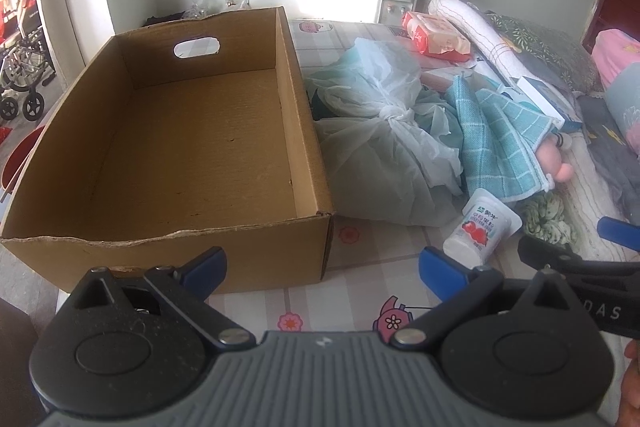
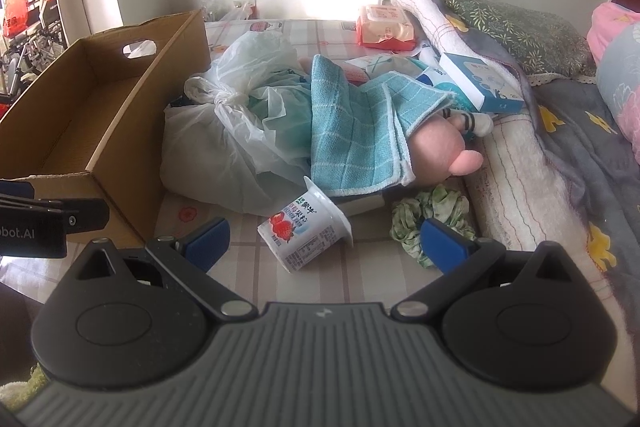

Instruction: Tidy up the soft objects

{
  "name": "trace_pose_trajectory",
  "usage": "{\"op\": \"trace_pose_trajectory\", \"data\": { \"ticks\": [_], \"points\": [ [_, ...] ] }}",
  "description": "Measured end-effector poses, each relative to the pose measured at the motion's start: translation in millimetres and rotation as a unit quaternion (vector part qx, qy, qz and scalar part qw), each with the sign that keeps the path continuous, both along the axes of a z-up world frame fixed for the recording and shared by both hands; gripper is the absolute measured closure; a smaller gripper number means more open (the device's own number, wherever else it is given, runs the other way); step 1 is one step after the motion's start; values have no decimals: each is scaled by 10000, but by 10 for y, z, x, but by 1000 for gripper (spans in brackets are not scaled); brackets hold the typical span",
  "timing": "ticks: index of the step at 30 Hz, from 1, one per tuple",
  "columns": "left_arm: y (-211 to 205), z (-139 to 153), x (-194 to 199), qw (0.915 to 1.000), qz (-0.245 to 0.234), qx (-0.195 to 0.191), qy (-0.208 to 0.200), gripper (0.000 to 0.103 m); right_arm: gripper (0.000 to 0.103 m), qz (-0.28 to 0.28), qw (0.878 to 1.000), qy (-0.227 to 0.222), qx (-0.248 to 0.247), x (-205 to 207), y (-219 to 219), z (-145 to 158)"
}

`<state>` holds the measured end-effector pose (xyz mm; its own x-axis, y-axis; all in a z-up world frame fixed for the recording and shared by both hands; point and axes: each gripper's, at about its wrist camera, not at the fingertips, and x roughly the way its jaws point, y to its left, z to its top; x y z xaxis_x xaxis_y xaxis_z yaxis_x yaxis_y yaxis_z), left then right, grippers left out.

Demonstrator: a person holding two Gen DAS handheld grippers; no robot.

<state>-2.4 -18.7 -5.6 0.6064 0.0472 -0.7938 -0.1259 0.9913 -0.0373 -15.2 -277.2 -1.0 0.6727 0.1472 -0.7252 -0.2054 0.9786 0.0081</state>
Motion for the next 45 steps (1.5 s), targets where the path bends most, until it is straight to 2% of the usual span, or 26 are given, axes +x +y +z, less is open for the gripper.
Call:
{"op": "trace_pose_trajectory", "data": {
  "ticks": [8,37,45],
  "points": [
    [-68,-17,11,9998,-215,18,55,0,1,-91,10000,-11,-33,-21,-42,20],
    [-50,-17,15,9997,-227,48,57,0,1,-143,9999,50,-35,-6,-44,-14],
    [-177,31,88,9980,-585,243,-64,0,1,-363,9991,-173,90,-3,-216,-3]
  ]
}}
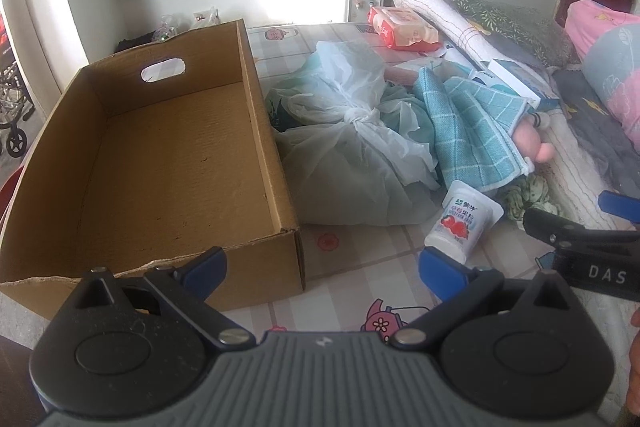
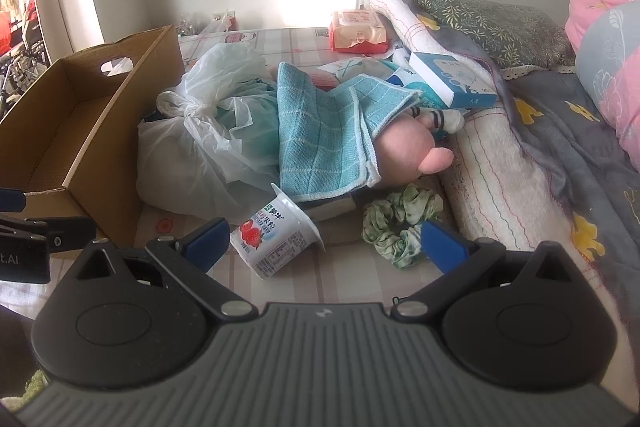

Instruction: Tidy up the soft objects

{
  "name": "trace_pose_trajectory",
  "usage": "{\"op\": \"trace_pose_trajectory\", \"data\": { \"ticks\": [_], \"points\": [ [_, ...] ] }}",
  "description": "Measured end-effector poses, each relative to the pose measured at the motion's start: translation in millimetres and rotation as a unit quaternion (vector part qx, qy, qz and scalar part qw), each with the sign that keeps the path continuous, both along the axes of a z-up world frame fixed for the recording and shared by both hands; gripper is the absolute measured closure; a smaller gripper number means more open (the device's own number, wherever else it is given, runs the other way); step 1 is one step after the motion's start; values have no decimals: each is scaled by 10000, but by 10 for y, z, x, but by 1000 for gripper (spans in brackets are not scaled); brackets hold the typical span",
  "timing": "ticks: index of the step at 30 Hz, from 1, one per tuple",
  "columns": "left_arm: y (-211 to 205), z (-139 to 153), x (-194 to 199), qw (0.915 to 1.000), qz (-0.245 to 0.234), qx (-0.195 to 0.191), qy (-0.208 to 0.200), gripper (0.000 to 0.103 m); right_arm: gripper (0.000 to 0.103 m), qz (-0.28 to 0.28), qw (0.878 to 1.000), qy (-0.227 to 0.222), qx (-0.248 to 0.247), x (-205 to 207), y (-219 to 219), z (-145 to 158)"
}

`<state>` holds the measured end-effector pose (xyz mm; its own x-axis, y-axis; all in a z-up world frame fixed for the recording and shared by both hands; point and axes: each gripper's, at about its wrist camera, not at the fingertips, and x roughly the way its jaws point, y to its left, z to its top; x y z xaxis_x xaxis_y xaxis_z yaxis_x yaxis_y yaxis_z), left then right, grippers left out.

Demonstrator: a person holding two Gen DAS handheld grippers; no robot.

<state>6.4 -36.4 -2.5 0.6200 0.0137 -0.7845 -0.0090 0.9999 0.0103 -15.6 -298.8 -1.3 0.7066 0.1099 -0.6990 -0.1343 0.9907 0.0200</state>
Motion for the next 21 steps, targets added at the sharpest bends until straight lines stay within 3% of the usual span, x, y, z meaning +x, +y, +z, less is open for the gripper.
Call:
{"op": "trace_pose_trajectory", "data": {
  "ticks": [6,14,21],
  "points": [
    [-134,24,153,9990,-435,-74,-122,0,1,-127,9988,-483,-21,-60,-247,8],
    [-355,66,445,9941,-1032,-293,-149,0,1,-605,9960,-359,555,27,-610,-95],
    [-461,104,773,9903,-1251,-587,-136,0,1,-881,9919,-261,878,222,-773,-215]
  ]
}}
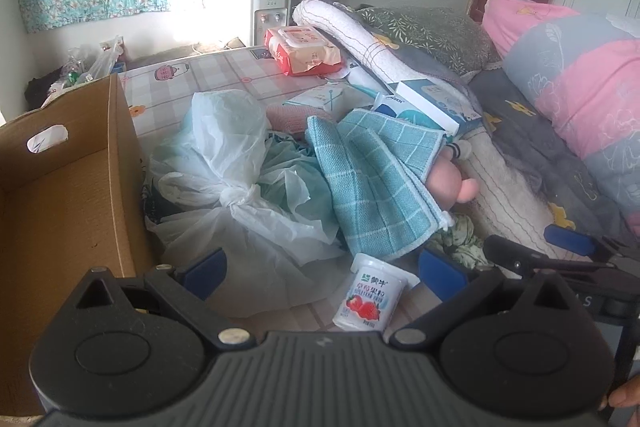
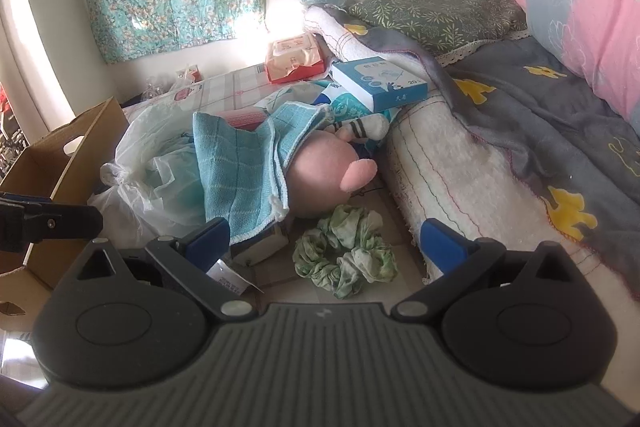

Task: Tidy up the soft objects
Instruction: 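Reach the left gripper to the blue-white bandage box and grasp it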

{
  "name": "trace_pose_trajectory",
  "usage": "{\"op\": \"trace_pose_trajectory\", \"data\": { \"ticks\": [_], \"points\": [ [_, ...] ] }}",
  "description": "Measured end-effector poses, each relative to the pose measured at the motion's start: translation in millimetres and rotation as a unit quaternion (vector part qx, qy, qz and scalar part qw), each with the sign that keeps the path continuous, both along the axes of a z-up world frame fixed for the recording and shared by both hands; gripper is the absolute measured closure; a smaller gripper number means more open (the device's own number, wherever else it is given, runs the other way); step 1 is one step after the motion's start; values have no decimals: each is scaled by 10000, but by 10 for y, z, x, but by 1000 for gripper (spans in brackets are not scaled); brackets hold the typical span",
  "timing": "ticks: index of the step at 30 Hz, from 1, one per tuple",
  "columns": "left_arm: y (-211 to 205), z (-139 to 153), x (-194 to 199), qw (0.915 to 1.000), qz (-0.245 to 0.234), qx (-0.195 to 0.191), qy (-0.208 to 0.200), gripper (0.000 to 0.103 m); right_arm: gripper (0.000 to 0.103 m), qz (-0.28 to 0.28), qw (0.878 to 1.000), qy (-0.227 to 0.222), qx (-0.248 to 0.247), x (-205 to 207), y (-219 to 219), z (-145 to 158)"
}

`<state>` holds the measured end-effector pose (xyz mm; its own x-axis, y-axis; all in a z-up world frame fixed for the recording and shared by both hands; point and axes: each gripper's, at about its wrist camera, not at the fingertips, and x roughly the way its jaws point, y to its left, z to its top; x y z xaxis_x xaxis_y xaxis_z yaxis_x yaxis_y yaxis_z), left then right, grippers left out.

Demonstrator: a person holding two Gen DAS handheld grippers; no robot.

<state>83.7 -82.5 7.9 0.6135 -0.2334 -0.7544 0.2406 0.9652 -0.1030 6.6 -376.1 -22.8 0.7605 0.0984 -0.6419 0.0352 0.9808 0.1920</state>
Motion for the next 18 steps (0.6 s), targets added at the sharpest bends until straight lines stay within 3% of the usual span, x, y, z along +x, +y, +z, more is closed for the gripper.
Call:
{"op": "trace_pose_trajectory", "data": {
  "ticks": [8,14,18],
  "points": [
    [-95,175,446,9993,-130,-349,0,1,1,-207,9993,-111,280,284,-193,9],
    [-336,395,922,9978,-411,-510,-103,1,1,-378,9966,-576,459,736,-517,379],
    [-608,435,1285,9963,-695,-476,-194,2,1,-318,9960,-601,588,1331,-783,609]
  ]
}}
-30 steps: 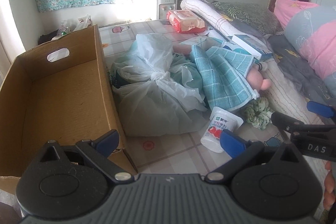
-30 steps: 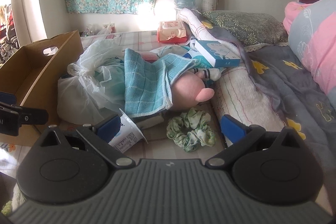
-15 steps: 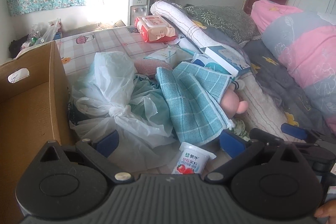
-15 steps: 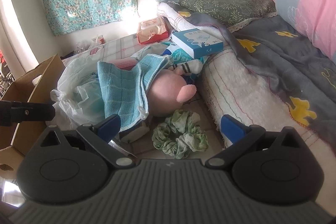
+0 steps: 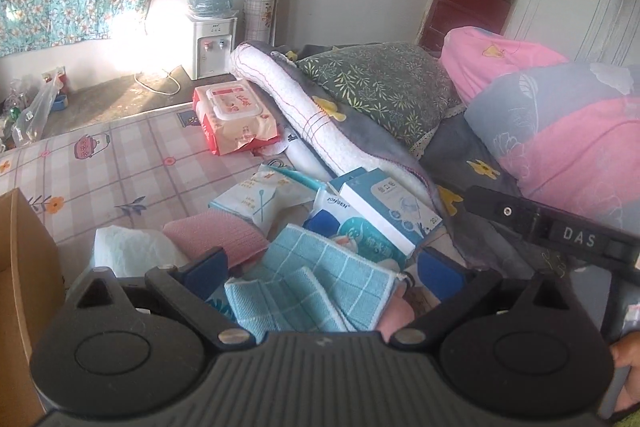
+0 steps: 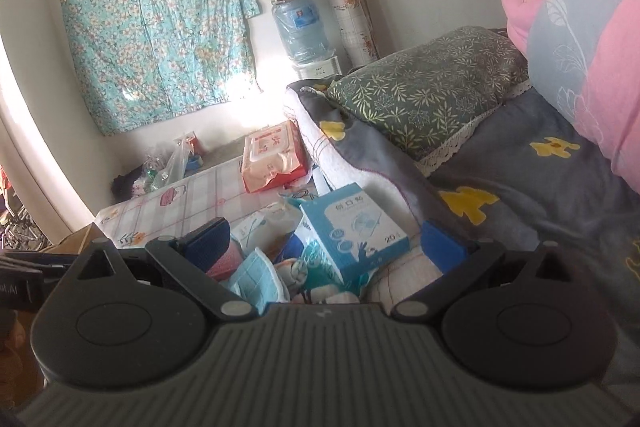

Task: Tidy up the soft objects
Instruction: 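Reach the left gripper to the blue-white bandage box and grasp it, then carry the bandage box with the left gripper and lower it into the cardboard box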

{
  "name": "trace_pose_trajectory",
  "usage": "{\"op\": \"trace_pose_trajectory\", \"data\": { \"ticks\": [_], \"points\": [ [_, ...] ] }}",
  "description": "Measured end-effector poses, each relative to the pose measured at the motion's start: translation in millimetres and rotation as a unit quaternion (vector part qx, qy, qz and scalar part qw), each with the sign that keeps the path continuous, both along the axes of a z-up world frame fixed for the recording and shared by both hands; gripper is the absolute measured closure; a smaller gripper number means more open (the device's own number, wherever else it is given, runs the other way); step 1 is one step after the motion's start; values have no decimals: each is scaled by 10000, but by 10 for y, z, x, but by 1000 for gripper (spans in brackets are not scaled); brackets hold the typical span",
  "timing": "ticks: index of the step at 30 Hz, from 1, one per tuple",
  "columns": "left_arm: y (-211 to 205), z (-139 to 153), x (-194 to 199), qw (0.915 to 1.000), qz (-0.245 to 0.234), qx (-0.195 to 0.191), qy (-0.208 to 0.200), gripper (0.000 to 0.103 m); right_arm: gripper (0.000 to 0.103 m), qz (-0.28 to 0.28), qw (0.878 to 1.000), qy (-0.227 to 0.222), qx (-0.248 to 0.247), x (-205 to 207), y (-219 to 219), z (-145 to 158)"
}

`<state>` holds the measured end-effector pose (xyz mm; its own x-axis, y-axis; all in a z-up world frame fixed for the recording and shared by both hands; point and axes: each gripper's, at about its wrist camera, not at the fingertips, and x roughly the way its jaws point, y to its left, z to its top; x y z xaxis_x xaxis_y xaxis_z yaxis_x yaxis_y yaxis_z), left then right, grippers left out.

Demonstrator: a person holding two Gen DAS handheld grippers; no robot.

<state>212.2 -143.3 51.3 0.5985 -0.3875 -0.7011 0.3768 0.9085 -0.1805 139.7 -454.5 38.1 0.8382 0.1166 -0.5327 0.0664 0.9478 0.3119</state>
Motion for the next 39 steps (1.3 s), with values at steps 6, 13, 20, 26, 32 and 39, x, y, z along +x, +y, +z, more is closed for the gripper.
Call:
{"op": "trace_pose_trajectory", "data": {
  "ticks": [6,13,20,26,32,39],
  "points": [
    [-366,-266,575,9976,-445,-165,499,22,13,50,9973,685,264,910,-359,-147],
    [-610,-648,1066,9870,-663,-588,1340,44,42,257,9847,1398,1004,1427,-590,-616],
    [-864,-928,1280,9760,-926,-637,1866,57,52,365,9737,1752,1407,1609,-673,-953],
    [-966,-1073,1333,9738,-877,-625,2002,56,55,488,9697,1844,1526,1644,-652,-1056],
    [-937,-1098,1365,9733,-650,-730,2075,50,59,500,9682,1834,1624,1572,-657,-1077],
    [-939,-1056,1337,9738,-475,-756,2093,50,62,369,9641,1828,1891,1540,-668,-1110]
  ]
}}
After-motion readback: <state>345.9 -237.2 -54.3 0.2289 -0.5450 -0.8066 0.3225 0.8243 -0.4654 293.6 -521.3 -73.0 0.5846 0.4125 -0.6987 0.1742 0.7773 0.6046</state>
